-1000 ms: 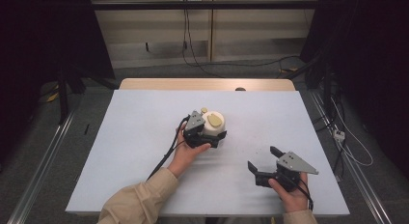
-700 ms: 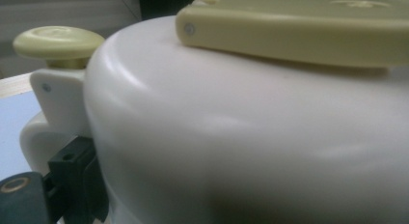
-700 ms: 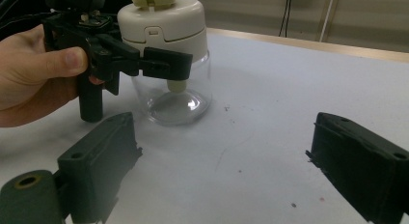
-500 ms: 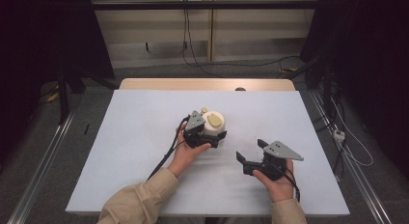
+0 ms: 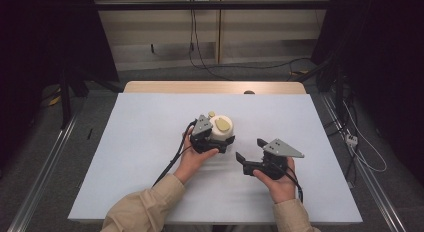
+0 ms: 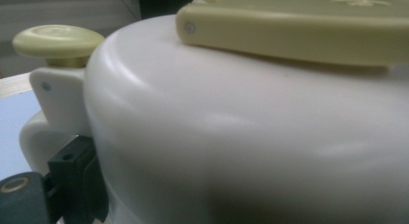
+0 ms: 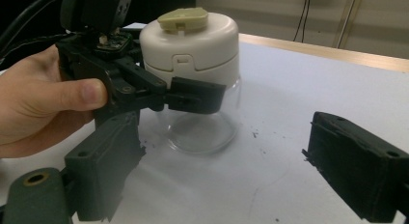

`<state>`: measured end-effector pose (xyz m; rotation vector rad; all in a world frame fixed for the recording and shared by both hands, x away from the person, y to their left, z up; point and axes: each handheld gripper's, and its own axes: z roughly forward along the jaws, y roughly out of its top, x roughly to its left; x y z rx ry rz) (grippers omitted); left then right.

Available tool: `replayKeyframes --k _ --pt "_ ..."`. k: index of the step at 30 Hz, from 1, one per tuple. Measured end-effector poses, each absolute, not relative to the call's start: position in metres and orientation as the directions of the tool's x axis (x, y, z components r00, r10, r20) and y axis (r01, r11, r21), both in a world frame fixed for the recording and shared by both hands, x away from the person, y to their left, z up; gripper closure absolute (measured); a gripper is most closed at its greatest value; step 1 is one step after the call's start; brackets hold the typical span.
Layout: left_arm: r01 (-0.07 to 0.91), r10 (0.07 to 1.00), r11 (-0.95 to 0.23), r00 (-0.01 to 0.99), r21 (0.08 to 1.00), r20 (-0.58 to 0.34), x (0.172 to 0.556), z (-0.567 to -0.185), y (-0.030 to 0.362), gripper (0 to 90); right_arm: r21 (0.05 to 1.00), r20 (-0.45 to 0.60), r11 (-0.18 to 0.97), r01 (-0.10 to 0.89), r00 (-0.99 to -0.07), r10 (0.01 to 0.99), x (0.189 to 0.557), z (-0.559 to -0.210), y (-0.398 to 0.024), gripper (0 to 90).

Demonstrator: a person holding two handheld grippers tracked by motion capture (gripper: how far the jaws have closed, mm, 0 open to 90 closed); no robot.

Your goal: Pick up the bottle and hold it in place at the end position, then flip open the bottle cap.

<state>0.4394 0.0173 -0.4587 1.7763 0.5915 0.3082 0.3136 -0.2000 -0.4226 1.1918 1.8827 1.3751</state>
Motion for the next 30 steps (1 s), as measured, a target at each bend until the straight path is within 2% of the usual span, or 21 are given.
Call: replayKeyframes --k 15,24,30 --pt "0.233 0.541 -0.189 0.835 0.954 -0.097 0.439 -0.459 0.017 5.9 0.928 0.069 0.138 0.347 -0.524 0.849 0.325 -0.412 -0.182 10.7" --pt "0.23 0.54 -0.194 0.836 0.953 -0.092 0.439 -0.459 0.017 6.0 0.928 0.081 0.126 0.351 -0.519 0.851 0.329 -0.409 -0.181 10.9" --pt "0.233 0.542 -0.189 0.835 0.954 -0.096 0.439 -0.459 0.017 5.9 0.926 0.089 0.119 0.358 -0.512 0.854 0.332 -0.406 -0.181 15.4"
